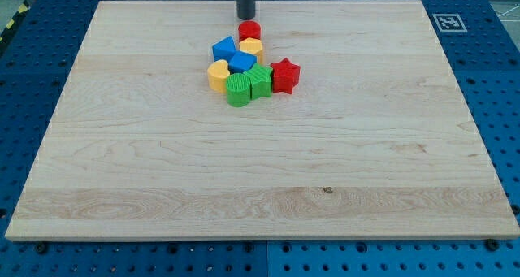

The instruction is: Move the red circle closer to yellow hexagon

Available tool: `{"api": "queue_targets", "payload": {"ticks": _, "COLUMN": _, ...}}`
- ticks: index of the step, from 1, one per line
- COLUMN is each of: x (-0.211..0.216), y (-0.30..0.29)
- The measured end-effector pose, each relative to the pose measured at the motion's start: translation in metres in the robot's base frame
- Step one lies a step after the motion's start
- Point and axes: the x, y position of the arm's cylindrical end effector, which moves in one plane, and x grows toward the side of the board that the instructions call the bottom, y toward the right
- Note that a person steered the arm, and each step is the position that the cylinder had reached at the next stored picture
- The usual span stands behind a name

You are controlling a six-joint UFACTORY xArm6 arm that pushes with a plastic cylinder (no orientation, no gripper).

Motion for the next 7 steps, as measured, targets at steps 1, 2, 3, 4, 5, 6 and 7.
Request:
{"api": "queue_targets", "payload": {"ticks": 1, "x": 0.016, "y": -0.01}}
{"api": "queue_targets", "payload": {"ticks": 2, "x": 0.022, "y": -0.01}}
{"api": "queue_targets", "payload": {"ticks": 3, "x": 0.022, "y": -0.01}}
{"api": "queue_targets", "payload": {"ticks": 4, "x": 0.023, "y": -0.003}}
{"api": "queue_targets", "payload": {"ticks": 5, "x": 0.033, "y": 0.012}}
{"api": "queue_targets", "payload": {"ticks": 6, "x": 0.035, "y": 0.026}}
{"api": "queue_targets", "payload": {"ticks": 7, "x": 0.035, "y": 0.044}}
